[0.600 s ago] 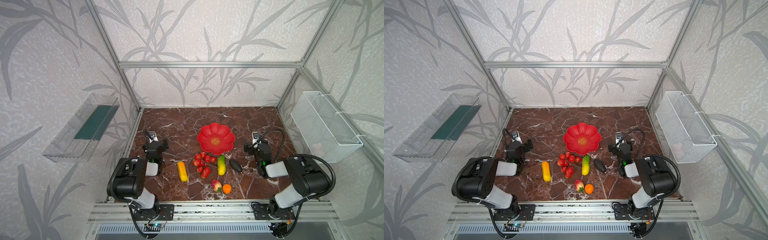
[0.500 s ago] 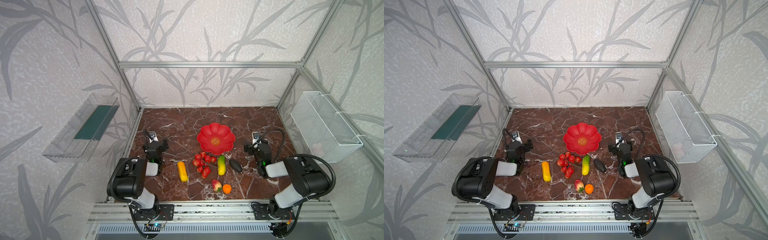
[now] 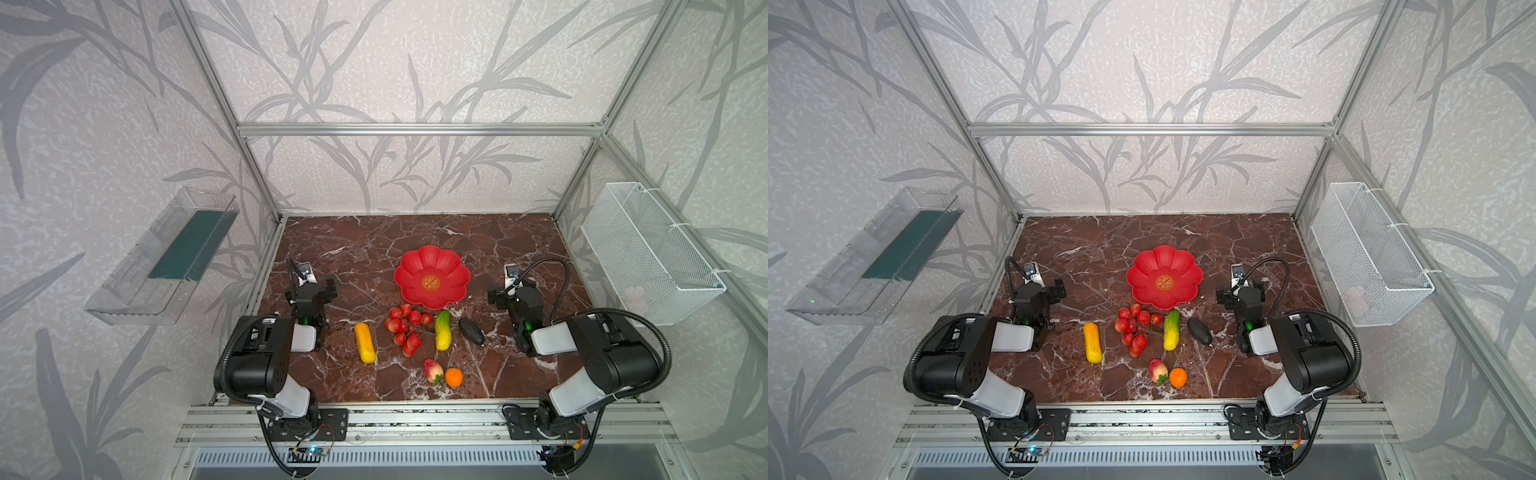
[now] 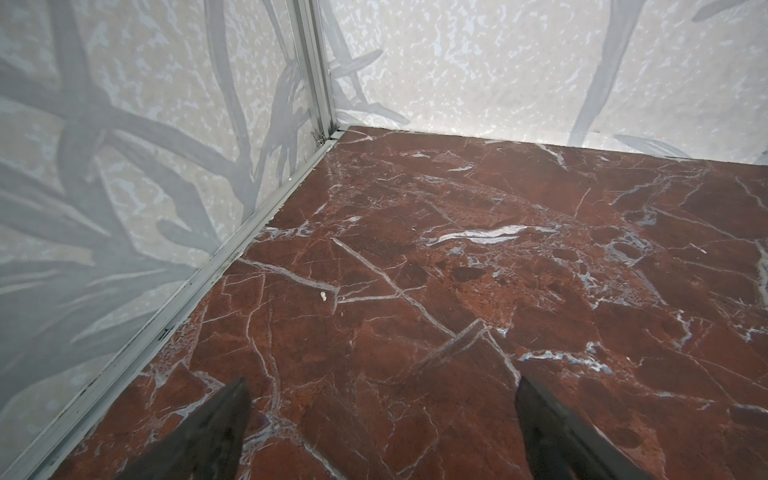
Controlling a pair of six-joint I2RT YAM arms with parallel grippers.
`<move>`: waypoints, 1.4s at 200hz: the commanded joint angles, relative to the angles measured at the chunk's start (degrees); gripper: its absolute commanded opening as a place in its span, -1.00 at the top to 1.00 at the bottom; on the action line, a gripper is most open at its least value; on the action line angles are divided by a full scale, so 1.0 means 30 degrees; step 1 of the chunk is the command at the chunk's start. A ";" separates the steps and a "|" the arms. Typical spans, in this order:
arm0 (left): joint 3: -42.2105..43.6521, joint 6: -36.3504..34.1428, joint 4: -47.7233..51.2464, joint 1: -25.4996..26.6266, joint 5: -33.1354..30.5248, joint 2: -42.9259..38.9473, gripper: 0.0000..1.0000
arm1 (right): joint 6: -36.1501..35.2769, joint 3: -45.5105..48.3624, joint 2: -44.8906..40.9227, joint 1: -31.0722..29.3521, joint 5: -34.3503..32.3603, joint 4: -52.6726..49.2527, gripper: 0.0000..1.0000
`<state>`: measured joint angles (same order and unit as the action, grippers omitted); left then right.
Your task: Place and organize the fake fruits in the fruit bowl
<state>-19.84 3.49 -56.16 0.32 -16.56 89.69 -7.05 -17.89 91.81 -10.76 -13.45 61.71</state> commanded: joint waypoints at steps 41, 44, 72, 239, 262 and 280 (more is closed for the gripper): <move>-0.0127 -0.0243 -0.0390 -0.0106 0.0065 0.0118 -0.98 | 0.0178 -0.0341 0.0010 0.0127 0.0046 0.0323 -0.98; -0.0141 -0.0245 -0.0382 -0.0106 0.0069 0.0127 -0.98 | 0.0196 -0.0373 0.0004 0.0171 0.0081 0.0296 -0.98; -0.0127 -0.0228 -0.0379 -0.0121 0.0095 0.0125 -0.98 | 0.0562 -0.0658 -0.0091 0.0540 0.0381 -0.0503 -0.98; -0.3657 0.9449 1.6750 -0.0195 0.3277 -1.2302 -0.86 | 0.7349 -0.7680 -0.8875 -0.3778 0.4260 -2.6438 -0.99; -0.5195 0.8975 2.0756 -0.0194 0.5725 -1.2922 -0.77 | 0.7875 -0.6735 -0.9125 -0.6226 0.2730 -2.7884 -0.99; -0.5433 0.9007 2.2602 -0.0166 0.7030 -1.3704 -0.75 | 0.8666 -0.5754 -0.9315 -0.7254 0.2741 -2.7585 -1.00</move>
<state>-33.87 28.25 -2.96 -0.08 -3.95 51.77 17.04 -38.28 65.28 -29.80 -1.91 -14.24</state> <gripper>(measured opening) 0.879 0.993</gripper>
